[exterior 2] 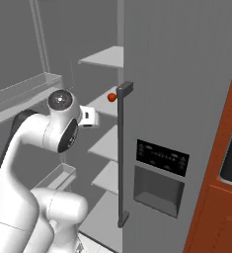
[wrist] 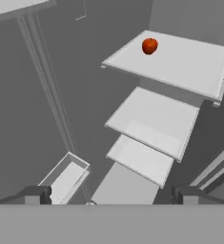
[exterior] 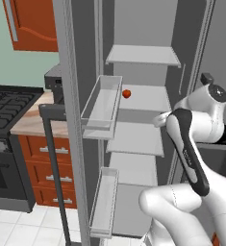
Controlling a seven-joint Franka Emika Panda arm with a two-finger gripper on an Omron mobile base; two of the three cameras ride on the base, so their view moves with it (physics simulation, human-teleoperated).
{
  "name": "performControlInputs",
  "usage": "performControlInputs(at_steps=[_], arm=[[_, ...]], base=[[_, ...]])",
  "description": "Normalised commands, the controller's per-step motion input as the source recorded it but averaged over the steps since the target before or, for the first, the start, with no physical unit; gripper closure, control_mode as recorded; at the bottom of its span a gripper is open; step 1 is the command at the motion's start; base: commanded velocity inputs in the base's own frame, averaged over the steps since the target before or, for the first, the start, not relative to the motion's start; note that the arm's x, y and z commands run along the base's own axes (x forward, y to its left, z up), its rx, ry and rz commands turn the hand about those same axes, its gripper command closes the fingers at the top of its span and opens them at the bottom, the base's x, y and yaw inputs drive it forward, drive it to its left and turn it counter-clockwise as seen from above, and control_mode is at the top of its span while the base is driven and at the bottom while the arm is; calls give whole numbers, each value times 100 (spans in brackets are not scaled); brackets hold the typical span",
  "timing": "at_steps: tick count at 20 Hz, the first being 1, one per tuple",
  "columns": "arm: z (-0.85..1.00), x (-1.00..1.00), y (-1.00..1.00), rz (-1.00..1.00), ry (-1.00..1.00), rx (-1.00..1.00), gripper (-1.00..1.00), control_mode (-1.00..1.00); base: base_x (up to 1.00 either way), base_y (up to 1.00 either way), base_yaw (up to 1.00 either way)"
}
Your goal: Retrieve the tangerine and apple from the fridge and place them into the bowl on the dining table.
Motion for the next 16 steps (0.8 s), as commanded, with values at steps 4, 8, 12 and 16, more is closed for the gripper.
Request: performControlInputs(at_steps=[4,8,12,16], arm=[[0,26,0,0,-2,0,-100,-100],[0,28,0,0,0,0,-100,-100],[0,33,0,0,0,0,-100,-100],[0,41,0,0,0,0,-100,-100]], base=[[0,0,0],[0,0,0],[0,0,0],[0,0,0]])
